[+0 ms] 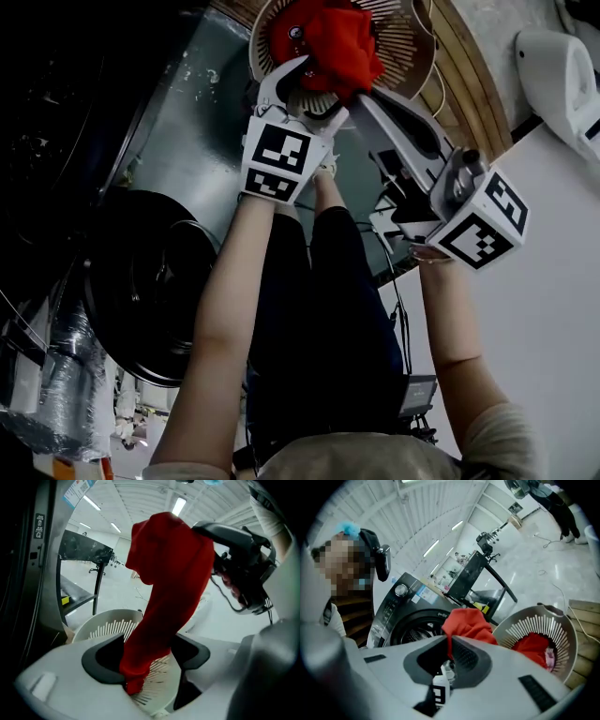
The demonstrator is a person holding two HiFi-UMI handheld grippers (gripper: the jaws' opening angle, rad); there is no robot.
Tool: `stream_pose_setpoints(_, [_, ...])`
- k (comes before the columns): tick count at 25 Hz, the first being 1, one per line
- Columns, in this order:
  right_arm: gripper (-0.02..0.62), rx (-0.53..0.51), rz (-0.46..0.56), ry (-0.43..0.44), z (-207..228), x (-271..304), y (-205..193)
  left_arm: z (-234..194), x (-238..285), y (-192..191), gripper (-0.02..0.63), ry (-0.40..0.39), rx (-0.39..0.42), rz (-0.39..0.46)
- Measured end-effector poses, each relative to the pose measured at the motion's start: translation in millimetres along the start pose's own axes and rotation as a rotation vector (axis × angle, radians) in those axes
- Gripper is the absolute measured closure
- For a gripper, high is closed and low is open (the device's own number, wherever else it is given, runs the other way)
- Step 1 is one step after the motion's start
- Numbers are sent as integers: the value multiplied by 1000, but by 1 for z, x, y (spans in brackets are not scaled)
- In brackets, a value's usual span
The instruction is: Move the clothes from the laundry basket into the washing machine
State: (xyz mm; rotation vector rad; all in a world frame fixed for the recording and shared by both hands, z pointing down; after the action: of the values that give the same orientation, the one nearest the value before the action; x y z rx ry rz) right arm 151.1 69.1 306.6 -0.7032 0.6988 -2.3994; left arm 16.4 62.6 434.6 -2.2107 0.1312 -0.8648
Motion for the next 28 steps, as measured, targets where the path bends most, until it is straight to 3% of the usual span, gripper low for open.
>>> stream_pose_setpoints(1, [563,-13,-6,-4,0,-4,1,-1,3,3,288,7,5,14])
stream_pose_setpoints(2, [563,-28,-15,-18,4,-7,0,-3,4,5,401,24,0,25])
stream_pose_setpoints(3, [563,-44,-26,-44,10,-9,-2,-6,3,6,558,55,-18,29])
stream_pose_setpoints(6, [563,-98,-88,-152,40,-16,-16,-16,-11,-3,560,154,-94,-6])
stream_pose_setpoints(8, [563,-138,-174,-183,58,-9,-29,-21,-29,-9,560,209,-96,-52])
stream_pose_setpoints(11, [551,-132,-284,-98,78,17,-53,-26,-64,-11,560,304,-75,-108])
stream_pose_setpoints(14, [456,-112,-365,36,94,49,-76,-32,-96,-13,560,382,-83,-138])
stream_pose_setpoints(18, [329,-94,-465,184,118,94,-109,-49,-124,-24,561,480,-200,-163])
stream_pose_setpoints(22, [291,-124,-518,233,147,116,-122,-59,-126,-32,560,501,-195,-185])
stream_pose_setpoints(25, [290,-146,-581,327,162,116,-116,-74,-128,-37,560,533,-262,-170])
stream_pose_setpoints(26, [290,-205,-619,317,167,112,-114,-78,-129,-37,560,538,-280,-167])
stream_pose_setpoints(28, [290,-354,-692,208,180,103,-112,-81,-129,-36,560,532,-286,-167])
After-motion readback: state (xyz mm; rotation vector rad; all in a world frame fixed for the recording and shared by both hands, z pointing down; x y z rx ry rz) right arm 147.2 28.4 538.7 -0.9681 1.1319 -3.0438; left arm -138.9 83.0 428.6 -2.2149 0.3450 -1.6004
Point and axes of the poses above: the fingertips, and each gripper's own axes: x forward along the fingers, z to its right, y out of its top, the point moved 10 cm from there along -x, backward along the fingers, and after that the axes turned 7 degrees about -x, right-handed, at the moved point
